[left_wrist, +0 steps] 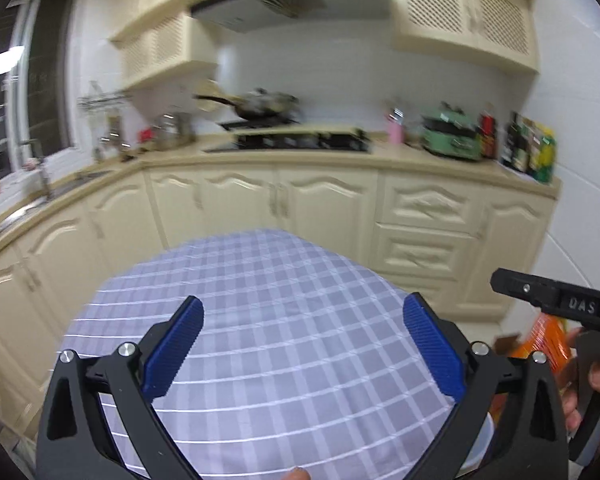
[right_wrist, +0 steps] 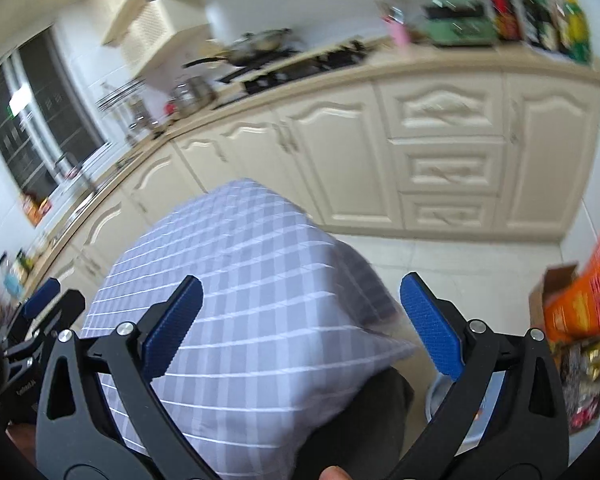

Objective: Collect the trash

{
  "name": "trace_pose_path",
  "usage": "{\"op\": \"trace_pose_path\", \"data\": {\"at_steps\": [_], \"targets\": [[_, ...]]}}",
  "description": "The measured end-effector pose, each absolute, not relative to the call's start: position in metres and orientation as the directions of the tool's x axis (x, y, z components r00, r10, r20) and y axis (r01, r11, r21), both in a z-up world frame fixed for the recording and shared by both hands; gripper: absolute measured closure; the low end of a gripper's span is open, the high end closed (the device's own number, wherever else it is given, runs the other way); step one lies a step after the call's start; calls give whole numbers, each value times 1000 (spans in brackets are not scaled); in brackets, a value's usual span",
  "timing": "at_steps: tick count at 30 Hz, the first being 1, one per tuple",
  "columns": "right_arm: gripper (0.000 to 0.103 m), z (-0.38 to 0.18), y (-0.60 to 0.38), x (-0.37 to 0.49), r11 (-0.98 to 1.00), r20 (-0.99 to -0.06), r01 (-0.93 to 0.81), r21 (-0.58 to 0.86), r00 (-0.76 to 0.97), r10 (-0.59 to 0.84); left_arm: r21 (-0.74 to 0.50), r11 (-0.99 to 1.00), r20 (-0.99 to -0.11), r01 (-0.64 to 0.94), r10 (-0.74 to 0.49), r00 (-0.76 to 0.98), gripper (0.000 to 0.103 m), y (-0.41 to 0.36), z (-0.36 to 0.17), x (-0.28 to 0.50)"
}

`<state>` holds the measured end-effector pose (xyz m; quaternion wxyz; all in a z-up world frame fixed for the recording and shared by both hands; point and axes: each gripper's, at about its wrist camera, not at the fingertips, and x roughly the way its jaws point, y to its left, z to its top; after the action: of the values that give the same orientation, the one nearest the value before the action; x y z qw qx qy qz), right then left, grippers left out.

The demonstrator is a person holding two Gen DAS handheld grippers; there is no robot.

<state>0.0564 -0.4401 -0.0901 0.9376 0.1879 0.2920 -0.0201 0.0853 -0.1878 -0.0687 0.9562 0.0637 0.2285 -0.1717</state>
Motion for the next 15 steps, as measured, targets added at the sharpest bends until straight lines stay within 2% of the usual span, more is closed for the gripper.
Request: {"op": "trace_pose_path", "data": {"at_steps": [7, 15], "targets": [[6, -47, -352, 72, 975, -480, 61, 214, 876, 51, 20, 982, -366, 188, -167, 916, 5, -108, -36, 78], [6, -14, -283, 70, 991, -397, 5, 136, 916, 50, -11, 996, -321, 87, -86, 943, 5, -49, -20, 67]]}}
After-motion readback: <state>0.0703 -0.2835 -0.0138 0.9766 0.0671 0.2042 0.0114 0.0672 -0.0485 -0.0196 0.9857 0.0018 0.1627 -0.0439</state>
